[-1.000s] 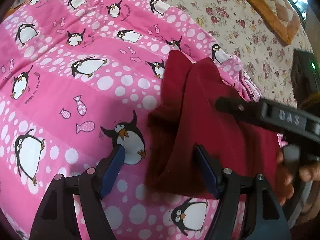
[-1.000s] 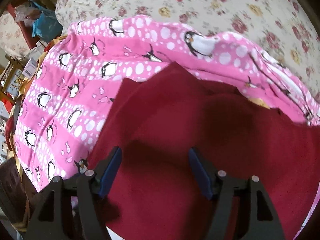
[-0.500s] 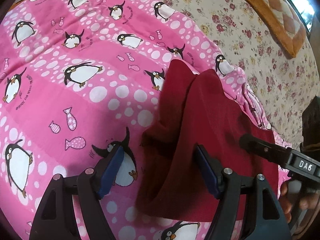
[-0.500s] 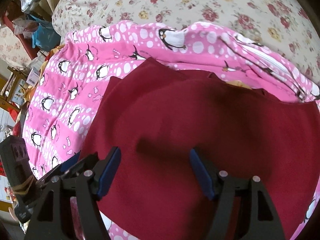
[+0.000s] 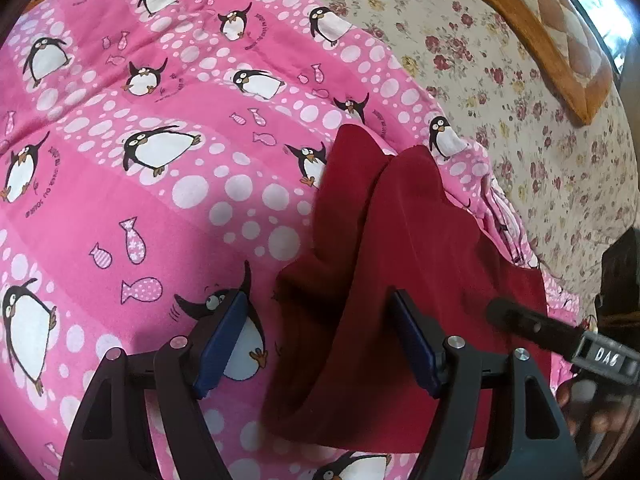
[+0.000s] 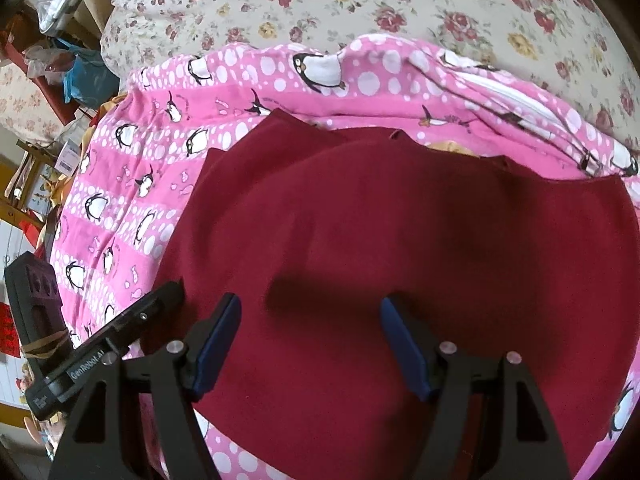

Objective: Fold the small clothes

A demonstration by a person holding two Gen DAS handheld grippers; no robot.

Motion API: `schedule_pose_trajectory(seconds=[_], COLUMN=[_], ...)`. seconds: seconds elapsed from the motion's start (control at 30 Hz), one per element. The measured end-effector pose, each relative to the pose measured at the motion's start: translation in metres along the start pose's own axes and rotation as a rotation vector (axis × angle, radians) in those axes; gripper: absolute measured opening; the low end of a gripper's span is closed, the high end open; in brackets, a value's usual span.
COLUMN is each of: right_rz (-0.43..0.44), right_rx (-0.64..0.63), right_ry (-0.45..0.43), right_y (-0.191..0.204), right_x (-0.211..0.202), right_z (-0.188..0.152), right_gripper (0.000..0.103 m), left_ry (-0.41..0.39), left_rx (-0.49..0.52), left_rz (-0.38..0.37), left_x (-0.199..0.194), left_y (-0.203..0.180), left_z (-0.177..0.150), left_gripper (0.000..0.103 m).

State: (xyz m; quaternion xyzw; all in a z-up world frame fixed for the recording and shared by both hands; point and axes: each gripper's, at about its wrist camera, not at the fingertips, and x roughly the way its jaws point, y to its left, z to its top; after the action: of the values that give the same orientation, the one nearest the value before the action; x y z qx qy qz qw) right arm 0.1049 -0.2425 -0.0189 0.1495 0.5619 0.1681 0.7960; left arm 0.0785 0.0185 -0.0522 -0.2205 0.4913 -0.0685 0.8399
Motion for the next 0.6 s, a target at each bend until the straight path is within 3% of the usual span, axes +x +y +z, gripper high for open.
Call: schedule_pose_trajectory(seconds=[0.37, 0.6], right_rz=[-0.046, -0.103], right_rx=[-0.019, -0.162], right_ry=[0.036, 0.109], right_y=[0.019, 0.065], right_x=[0.008, 0.024], right_z=[0.017, 0.047], right_gripper=[0.077, 0.077], left_ry=[-0.001, -0.011], left_rx=[0.02, 0.024], left_rz=[0.017, 0.015], left_x=[-0.001, -0.002], left_y=[-0.001, 0.0], left_z=[-0.004, -0.007], left_gripper=[0.053, 0.053])
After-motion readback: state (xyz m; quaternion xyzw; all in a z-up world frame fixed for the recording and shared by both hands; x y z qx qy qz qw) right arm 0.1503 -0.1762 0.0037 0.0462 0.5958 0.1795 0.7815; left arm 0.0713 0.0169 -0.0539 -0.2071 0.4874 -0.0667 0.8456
